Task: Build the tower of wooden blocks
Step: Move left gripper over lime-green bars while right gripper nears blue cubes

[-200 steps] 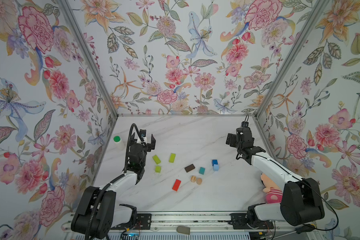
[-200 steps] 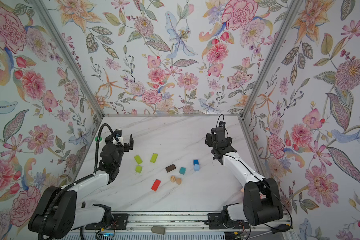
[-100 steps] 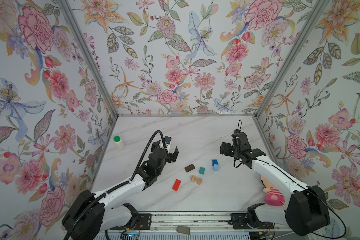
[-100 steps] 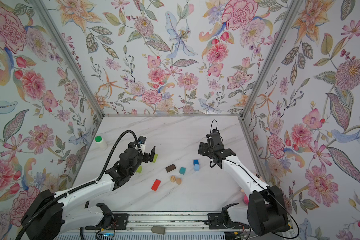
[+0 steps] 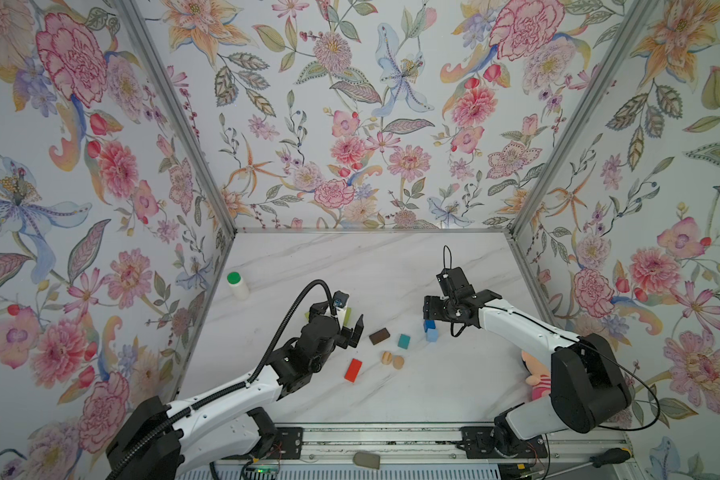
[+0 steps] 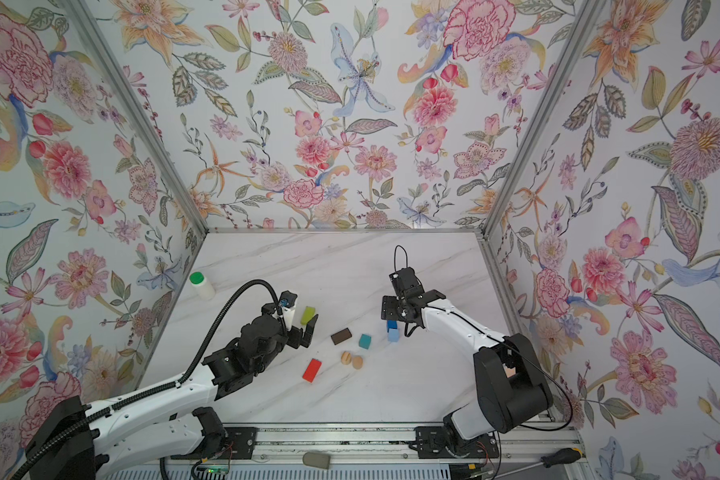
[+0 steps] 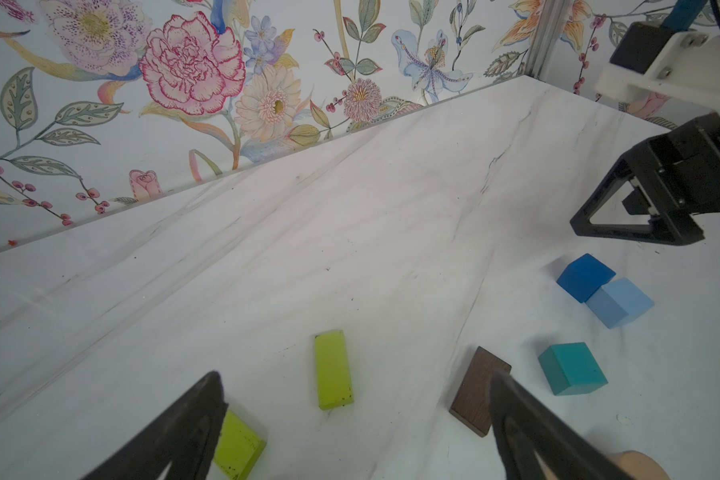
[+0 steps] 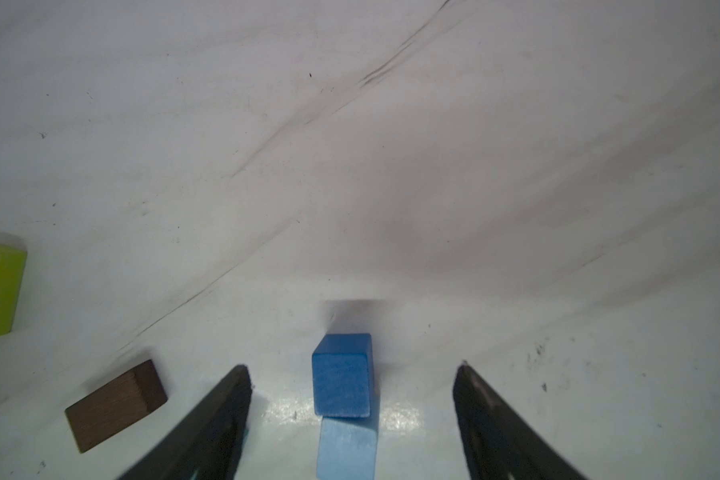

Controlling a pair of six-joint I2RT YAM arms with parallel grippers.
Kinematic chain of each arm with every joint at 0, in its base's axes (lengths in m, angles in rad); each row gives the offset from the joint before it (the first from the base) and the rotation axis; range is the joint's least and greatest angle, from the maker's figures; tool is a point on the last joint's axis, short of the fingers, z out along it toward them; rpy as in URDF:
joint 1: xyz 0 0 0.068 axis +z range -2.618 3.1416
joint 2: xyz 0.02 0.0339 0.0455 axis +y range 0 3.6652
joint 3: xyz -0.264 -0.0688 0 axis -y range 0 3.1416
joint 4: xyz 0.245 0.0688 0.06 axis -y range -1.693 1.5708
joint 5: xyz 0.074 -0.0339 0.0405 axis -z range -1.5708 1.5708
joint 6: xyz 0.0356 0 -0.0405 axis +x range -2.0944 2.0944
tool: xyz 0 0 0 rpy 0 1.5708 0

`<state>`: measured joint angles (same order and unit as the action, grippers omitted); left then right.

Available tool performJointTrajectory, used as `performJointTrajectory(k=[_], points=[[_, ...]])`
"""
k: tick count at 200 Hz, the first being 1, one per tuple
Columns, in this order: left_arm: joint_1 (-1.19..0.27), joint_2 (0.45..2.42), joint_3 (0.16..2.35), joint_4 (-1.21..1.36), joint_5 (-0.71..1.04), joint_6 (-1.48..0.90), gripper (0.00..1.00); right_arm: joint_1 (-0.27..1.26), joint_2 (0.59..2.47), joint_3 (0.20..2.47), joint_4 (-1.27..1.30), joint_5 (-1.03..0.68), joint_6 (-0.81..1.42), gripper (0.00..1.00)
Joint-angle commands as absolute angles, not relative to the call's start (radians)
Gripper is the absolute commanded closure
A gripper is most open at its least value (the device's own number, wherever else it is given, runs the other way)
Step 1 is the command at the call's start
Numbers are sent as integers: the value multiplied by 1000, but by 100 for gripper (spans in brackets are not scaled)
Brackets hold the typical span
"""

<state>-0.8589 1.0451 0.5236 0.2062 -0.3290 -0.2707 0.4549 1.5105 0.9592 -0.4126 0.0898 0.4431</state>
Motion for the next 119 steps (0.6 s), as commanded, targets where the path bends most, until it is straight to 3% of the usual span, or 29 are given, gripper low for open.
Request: performJointTrajectory(k=[1,68,119], points=[[-871,1041,521,173,-341,-277,1,467,1542,997,-459,95,455,23],[-870,1059,524,165,-310,-265,1,487,1615,1030,-482,97,449,30],[-869,1056,524,150,-317,-253,1,509,1659,1065,-501,107,445,30]])
